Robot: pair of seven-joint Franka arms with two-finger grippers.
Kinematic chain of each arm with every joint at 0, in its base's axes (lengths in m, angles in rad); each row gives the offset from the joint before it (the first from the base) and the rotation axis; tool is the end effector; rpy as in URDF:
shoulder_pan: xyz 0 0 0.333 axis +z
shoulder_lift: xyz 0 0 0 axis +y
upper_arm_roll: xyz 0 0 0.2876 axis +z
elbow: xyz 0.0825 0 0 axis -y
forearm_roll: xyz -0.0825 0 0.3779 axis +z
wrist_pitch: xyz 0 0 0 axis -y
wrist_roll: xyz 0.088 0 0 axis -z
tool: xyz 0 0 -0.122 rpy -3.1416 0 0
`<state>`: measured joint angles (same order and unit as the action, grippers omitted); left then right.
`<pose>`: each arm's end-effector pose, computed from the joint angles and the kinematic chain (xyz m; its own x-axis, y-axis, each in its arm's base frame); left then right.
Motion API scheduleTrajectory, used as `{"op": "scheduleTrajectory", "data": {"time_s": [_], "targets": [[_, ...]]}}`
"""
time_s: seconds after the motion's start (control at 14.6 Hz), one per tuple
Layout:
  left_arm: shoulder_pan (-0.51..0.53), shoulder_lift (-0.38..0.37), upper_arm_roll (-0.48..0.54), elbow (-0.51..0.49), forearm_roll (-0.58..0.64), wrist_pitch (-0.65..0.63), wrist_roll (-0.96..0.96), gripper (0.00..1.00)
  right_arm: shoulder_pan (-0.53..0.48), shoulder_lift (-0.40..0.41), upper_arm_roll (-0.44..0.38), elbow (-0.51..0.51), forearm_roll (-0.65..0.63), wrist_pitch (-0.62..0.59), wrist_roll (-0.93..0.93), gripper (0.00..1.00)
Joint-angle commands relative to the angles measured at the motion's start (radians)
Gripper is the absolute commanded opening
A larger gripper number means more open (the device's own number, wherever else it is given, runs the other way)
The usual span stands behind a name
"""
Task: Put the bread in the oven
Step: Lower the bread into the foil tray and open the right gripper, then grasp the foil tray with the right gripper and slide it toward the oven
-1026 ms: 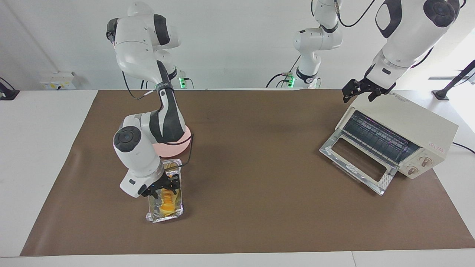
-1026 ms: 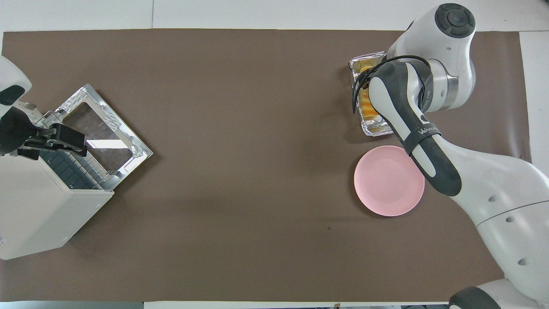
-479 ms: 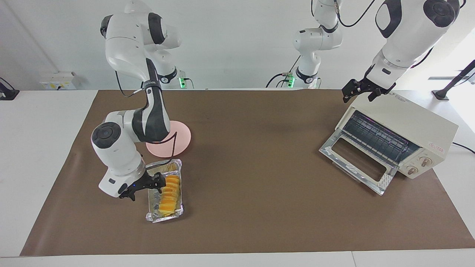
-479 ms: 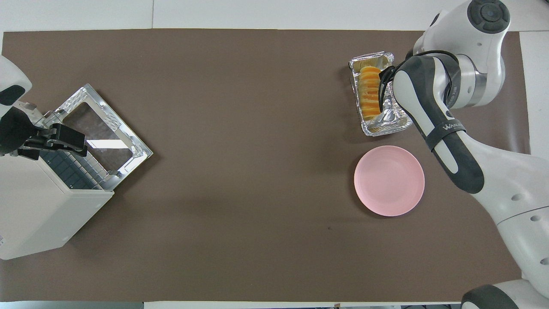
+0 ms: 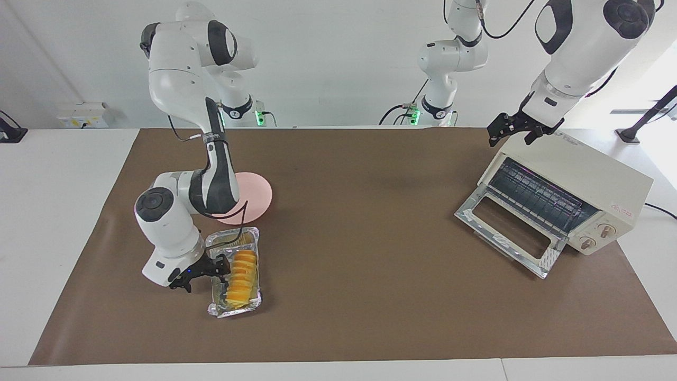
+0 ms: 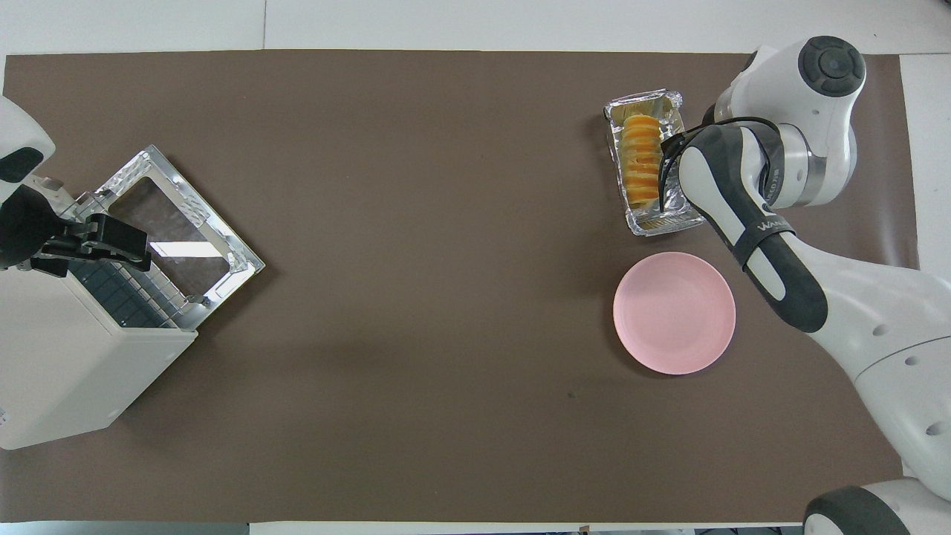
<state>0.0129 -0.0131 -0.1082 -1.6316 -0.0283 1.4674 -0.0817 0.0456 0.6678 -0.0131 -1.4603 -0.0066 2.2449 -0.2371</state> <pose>0.5260 -0.0543 0.5522 0.9882 -0.0152 -0.1523 -0.0132 -0.9998 0.0145 0.7084 0.0242 0.2670 0.9555 0.2737 0.1100 0.2708 -0.9618 0.0407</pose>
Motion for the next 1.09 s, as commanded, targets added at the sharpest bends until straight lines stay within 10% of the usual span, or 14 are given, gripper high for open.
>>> {"op": "scheduleTrajectory", "data": {"time_s": [0.0,0.68,1.03], "targets": [[0.010,-0.022,-0.005,-0.021,0.013,0.011,0.011,1.00,-0.006,-0.017,0.008,-0.022,0.011,0.007,-0.008,0.00],[0.010,-0.024,-0.005,-0.021,0.013,0.011,0.011,1.00,-0.009,-0.020,0.013,-0.008,0.020,-0.017,0.024,0.00],[0.010,-0.022,-0.005,-0.021,0.013,0.011,0.011,1.00,0.011,-0.034,0.019,0.135,0.030,-0.292,0.027,0.00]]}}
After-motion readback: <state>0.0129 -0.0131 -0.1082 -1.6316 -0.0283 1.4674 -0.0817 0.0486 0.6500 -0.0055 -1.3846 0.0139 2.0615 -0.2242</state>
